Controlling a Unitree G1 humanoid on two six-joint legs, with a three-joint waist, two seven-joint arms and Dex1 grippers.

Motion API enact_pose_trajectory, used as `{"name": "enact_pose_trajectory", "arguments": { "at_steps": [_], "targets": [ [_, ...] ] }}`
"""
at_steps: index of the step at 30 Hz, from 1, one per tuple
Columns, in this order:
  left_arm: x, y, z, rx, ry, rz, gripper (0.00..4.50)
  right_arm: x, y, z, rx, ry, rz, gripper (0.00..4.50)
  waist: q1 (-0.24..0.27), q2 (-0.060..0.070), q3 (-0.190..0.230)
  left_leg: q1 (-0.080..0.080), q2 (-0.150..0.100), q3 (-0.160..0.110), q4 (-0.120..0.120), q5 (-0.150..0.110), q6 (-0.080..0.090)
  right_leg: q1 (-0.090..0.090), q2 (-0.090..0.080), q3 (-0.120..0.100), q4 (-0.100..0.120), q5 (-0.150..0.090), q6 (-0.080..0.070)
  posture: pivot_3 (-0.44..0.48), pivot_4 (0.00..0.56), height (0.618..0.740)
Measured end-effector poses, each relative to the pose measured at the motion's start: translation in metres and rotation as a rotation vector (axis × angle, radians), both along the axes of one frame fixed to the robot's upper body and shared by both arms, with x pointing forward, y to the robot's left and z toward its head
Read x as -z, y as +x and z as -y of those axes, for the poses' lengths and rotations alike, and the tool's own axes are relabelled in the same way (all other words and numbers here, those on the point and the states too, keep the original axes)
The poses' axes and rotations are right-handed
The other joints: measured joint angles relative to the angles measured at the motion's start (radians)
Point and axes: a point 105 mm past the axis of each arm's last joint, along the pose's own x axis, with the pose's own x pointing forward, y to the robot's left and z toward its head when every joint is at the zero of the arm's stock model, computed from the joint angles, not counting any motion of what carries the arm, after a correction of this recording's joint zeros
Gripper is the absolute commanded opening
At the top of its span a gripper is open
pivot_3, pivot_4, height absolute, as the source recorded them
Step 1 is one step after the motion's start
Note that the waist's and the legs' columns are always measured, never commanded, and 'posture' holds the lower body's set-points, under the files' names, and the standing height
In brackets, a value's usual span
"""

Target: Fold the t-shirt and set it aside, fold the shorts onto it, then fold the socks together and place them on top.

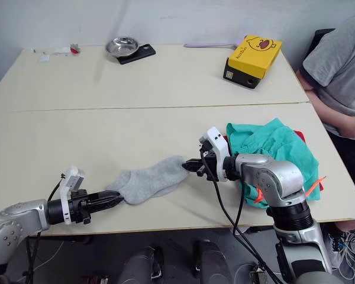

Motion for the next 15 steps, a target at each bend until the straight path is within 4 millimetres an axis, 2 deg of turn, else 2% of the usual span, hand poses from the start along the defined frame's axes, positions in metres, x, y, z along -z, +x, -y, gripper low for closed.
{"name": "enact_pose_trajectory", "arguments": {
  "at_steps": [7, 10, 13, 15],
  "targets": [
    [-0.003, 0.005, 0.008, -0.008, -0.017, 0.027, 1.6, 0.002, -0.002, -0.004, -0.016, -0.004, -0.006, 0.0, 0.001, 0.0, 0.0, 0.0, 0.0, 0.0, -0.001, 0.0, 0.0, 0.0, 0.0, 0.0, -0.001, 0.0, 0.0, 0.0, 0.15, 0.74],
    [-0.002, 0.007, 0.01, -0.016, -0.022, 0.03, 0.99, 0.003, -0.002, -0.005, -0.019, -0.006, -0.006, 0.0, 0.001, 0.0, 0.0, 0.0, 0.0, 0.0, -0.001, 0.0, 0.0, 0.0, 0.0, 0.0, -0.001, 0.0, 0.0, 0.0, 0.15, 0.74],
    [-0.004, 0.01, 0.01, -0.023, -0.021, 0.044, 0.02, 0.003, -0.002, -0.005, -0.019, -0.005, -0.006, 0.0, 0.002, 0.0, 0.0, 0.0, 0.0, 0.0, -0.001, 0.0, 0.0, 0.0, 0.0, 0.0, -0.001, 0.0, 0.0, 0.0, 0.15, 0.74],
    [-0.006, 0.011, 0.011, -0.022, -0.025, 0.052, 0.02, 0.003, -0.002, -0.005, -0.019, -0.005, -0.006, 0.0, 0.001, 0.0, 0.0, 0.0, 0.0, 0.0, -0.001, 0.0, 0.0, 0.0, 0.0, 0.0, -0.001, 0.0, 0.0, 0.0, 0.15, 0.74]
  ]
}}
